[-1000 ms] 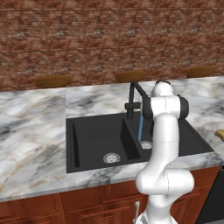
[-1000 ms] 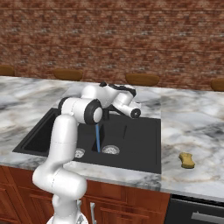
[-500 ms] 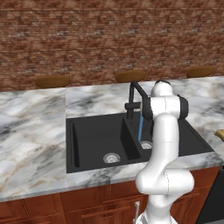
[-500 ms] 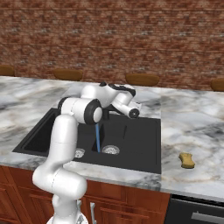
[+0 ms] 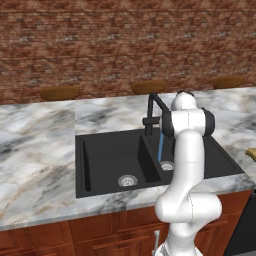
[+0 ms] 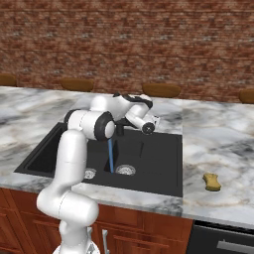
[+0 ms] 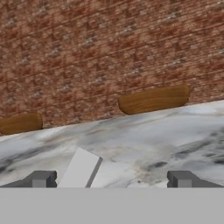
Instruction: Soak the sponge with water for a few seconds and then drop it inside the sink.
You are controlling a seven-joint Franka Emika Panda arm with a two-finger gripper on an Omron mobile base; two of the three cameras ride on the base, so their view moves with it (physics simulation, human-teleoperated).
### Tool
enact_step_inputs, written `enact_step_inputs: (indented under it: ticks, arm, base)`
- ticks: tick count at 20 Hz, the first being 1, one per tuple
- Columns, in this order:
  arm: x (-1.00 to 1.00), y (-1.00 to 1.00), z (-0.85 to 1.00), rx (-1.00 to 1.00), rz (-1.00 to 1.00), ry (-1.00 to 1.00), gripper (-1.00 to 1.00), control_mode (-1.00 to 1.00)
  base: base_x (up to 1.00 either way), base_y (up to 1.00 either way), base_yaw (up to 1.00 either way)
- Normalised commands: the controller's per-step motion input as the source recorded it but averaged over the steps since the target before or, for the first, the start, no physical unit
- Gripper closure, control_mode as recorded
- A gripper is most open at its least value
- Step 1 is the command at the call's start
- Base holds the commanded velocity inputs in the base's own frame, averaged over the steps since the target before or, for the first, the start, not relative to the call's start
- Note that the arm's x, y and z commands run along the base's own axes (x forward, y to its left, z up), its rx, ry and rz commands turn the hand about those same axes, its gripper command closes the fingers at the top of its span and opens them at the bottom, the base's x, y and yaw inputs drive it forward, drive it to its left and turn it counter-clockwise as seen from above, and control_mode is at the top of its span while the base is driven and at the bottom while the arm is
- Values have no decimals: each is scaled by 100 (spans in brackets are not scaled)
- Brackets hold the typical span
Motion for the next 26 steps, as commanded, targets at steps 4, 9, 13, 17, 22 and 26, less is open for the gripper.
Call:
enact_step_inputs:
  ticks: [4,9,13,17,22,26]
  arm:
    - [0,-25,10,0,-6,0,-100,-100]
    - [0,-27,16,0,-5,2,-100,-100]
    - [0,-18,28,-3,-3,17,-100,-100]
    - [0,-35,36,-1,-2,13,-100,-100]
    - [0,-34,44,0,-2,6,-100,-100]
    - [-1,-35,43,0,-2,4,-100,-100]
  base:
    - [0,0,0]
    - [0,0,0]
    - [0,0,0]
    - [0,0,0]
    - [0,0,0]
    - [0,0,0]
